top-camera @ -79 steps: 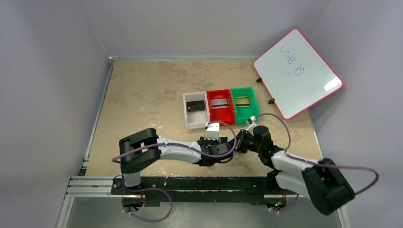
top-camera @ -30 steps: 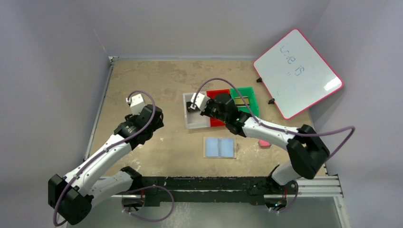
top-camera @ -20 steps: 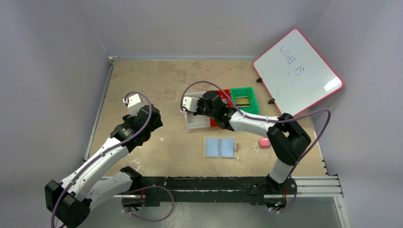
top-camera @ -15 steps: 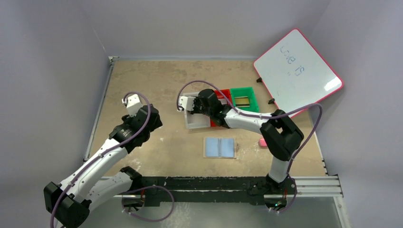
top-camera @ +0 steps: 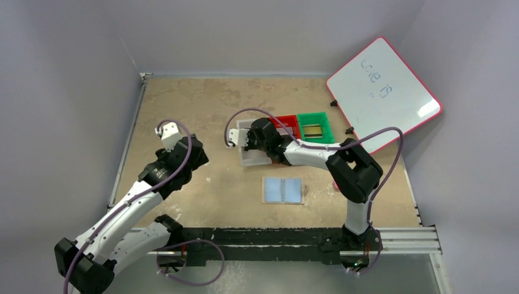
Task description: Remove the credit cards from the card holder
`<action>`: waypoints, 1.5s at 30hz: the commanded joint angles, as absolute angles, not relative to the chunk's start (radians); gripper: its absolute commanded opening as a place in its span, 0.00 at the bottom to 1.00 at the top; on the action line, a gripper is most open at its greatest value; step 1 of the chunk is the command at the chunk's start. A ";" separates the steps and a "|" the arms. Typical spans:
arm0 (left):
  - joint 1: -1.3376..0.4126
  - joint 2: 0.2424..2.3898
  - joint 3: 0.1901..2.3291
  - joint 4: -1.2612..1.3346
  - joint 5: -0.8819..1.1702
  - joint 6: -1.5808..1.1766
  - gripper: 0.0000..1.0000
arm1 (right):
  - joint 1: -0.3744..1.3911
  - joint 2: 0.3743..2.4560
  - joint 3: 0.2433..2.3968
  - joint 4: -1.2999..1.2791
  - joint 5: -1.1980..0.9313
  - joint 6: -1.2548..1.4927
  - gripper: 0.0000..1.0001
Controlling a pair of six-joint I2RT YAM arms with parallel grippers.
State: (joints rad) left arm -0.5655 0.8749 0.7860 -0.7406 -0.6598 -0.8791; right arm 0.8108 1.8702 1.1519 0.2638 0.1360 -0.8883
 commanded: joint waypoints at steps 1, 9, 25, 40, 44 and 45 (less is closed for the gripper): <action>-0.571 0.850 0.773 -0.729 -0.678 -0.887 0.79 | 0.817 1.912 1.204 0.276 0.159 -0.922 0.03; -0.574 0.857 0.772 -0.726 -0.677 -0.887 0.79 | 0.819 1.966 1.242 0.254 0.161 -0.972 0.11; -0.583 0.949 0.804 -0.742 -0.681 -0.884 0.79 | 0.818 1.776 1.192 0.299 0.063 -0.870 0.63; -0.584 0.910 1.073 -0.958 -0.986 -0.842 0.80 | 0.798 0.908 0.804 0.223 0.808 0.169 1.00; -0.584 0.903 1.146 -0.998 -1.033 -0.843 0.81 | 0.782 0.711 0.760 0.005 0.947 0.354 1.00; -0.584 0.899 1.161 -1.009 -1.036 -0.848 0.81 | 0.771 0.662 0.751 -0.019 0.959 0.367 1.00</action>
State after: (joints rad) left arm -0.5793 0.9157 1.0813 -0.9337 -0.9318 -0.8658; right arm 0.7940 0.7948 0.7994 0.2443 0.7650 0.0879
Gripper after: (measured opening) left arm 0.805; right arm 0.998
